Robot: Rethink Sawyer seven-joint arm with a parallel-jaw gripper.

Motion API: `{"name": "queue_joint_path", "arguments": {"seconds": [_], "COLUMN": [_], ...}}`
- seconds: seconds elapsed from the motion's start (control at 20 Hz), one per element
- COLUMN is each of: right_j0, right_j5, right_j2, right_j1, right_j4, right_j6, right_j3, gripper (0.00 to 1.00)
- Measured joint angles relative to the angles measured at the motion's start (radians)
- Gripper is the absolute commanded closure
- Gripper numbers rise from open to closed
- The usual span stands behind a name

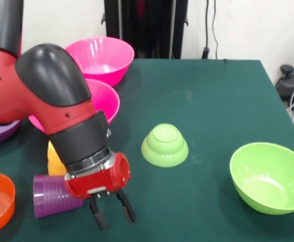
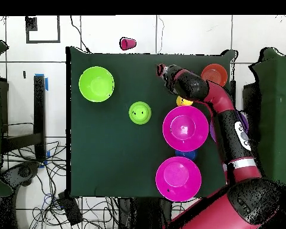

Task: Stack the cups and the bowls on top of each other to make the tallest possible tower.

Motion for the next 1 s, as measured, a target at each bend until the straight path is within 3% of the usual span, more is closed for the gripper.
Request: {"name": "queue_joint_path", "arguments": {"seconds": [0.55, 0.75, 1.0], "right_j0": [0.070, 0.093, 0.069], "right_j5": [0.078, 0.172, 0.356], "right_j2": [-0.063, -0.059, -0.041], "right_j1": [-0.062, -0.071, -0.059], "right_j4": [0.004, 0.031, 0.104], "right_j6": [0.000, -0.001, -0.001], "right_j3": [-0.016, -0.044, -0.092], "gripper": [0.00, 0.00, 0.00]}}
